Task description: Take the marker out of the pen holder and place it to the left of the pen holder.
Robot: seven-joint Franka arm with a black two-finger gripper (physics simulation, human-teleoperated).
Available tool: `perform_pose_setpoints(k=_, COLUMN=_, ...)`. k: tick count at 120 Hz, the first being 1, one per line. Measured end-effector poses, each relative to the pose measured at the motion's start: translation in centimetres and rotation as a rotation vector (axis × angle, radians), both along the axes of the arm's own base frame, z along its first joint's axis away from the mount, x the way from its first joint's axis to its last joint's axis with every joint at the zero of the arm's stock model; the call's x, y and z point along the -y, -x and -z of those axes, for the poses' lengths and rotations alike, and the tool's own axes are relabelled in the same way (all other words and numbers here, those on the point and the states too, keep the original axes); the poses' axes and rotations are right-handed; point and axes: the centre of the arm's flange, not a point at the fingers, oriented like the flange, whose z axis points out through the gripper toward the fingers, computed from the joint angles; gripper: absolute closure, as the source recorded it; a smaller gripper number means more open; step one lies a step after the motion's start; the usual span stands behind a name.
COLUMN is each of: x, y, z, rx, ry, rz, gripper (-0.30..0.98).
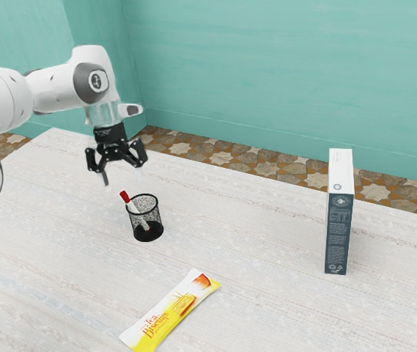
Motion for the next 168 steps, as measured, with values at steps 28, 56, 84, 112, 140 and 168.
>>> perform_pose_setpoints(k=28, x=-1.6, y=0.0, z=4.1, rx=-0.056, ry=0.021, rz=-0.034, gripper=0.0)
perform_pose_setpoints(k=56, x=-1.1, y=-0.6, z=5.0, rx=-0.042, ry=0.089, rz=-0.049, gripper=0.01)
perform_pose_setpoints(k=84, x=-1.1, y=-0.6, z=4.9, rx=-0.034, ry=0.105, rz=-0.045, gripper=0.32)
perform_pose_setpoints(k=112, x=-1.1, y=-0.5, z=5.2, rx=-0.04, ry=0.108, rz=-0.039, gripper=0.54)
perform_pose_setpoints(k=140, x=-1.0, y=-0.5, z=5.0, rx=-0.038, ry=0.108, rz=-0.031, gripper=0.71)
perform_pose_setpoints(k=168, x=-1.1, y=-0.6, z=4.0, rx=-0.025, ry=0.099, rz=-0.022, gripper=0.76)
